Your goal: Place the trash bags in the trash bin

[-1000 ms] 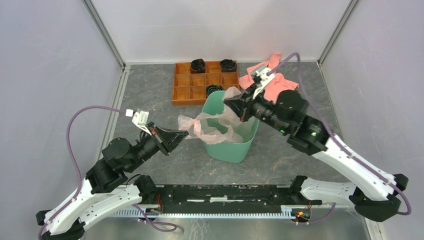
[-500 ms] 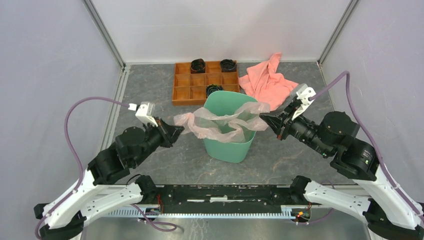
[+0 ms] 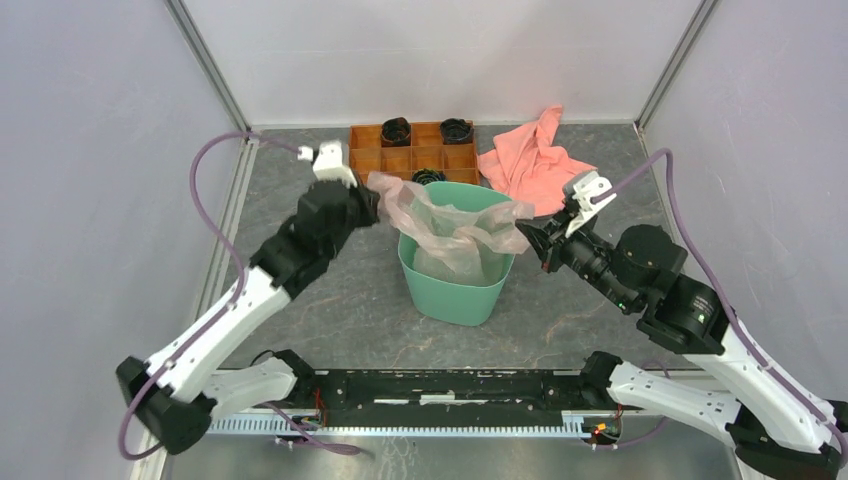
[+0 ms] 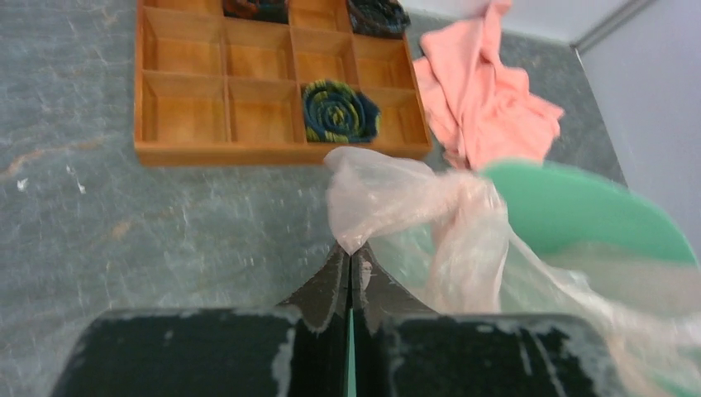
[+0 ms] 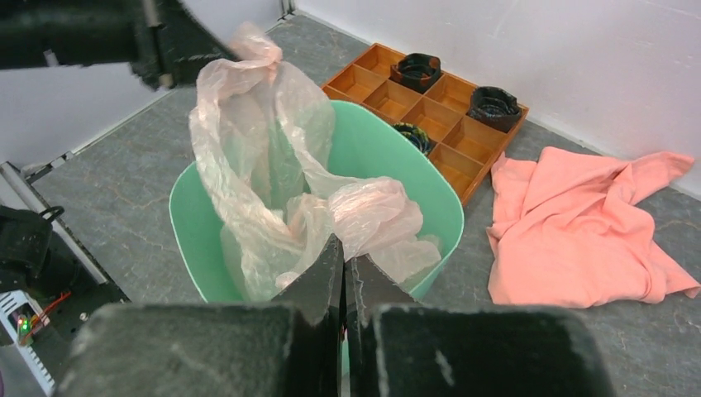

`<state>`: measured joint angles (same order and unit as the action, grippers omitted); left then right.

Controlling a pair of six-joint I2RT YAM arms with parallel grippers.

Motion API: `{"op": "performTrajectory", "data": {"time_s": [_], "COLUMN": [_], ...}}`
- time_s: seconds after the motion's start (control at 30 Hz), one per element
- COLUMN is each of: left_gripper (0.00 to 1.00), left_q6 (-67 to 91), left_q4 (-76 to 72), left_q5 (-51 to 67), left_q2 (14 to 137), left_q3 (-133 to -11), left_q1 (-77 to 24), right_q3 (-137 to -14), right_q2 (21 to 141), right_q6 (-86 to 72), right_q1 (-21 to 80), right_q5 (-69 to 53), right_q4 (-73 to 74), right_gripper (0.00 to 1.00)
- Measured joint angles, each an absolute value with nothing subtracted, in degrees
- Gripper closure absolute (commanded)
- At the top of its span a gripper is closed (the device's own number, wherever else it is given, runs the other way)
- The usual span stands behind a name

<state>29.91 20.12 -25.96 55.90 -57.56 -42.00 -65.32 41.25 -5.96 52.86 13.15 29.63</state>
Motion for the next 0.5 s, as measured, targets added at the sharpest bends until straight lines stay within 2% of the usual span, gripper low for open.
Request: {"op": "performTrajectory", "data": {"time_s": [0.1, 0.13, 0.17, 0.2, 0.23, 0.3, 0.4, 0.5], "left_gripper": [0.97, 0.93, 0.85, 0.72, 0.52, 0.32, 0.14, 0.05], "left_q6": [29.04, 29.02, 28.99, 28.99, 28.97, 28.97, 29.54, 31.11], "left_q4": [17.61, 16.62, 15.86, 15.35, 14.9, 16.16, 20.56, 26.85], "left_q5": [-17.34, -14.79, -12.67, -10.39, -8.12, -4.01, 0.36, 3.44], "left_q2": [64.4, 67.09, 68.86, 69.82, 70.0, 68.55, 62.33, 53.95], "left_q3": [-64.34, -66.83, -68.58, -69.67, -69.84, -69.84, -68.47, -67.83], "left_q1": [-32.91, -30.96, -29.67, -28.91, -28.6, -28.64, -28.88, -28.88], "right_q3": [-68.29, -68.86, -69.08, -69.08, -68.82, -67.31, -64.49, -63.22], "right_q2": [44.07, 44.64, 44.95, 44.91, 44.51, 42.78, 39.94, 38.09], "right_q6": [-6.17, -6.31, -6.52, -6.83, -7.18, -7.94, -9.02, -9.65], "right_q1": [52.86, 52.86, 52.86, 52.86, 52.86, 52.86, 52.86, 52.84], "right_q5": [14.2, 14.22, 14.17, 14.04, 13.78, 13.3, 12.43, 11.62], "right_q4": [29.32, 28.84, 28.08, 27.64, 27.09, 25.63, 24.12, 23.27], "right_gripper": [0.99, 0.99, 0.99, 0.99, 0.99, 0.99, 0.99, 0.99]}}
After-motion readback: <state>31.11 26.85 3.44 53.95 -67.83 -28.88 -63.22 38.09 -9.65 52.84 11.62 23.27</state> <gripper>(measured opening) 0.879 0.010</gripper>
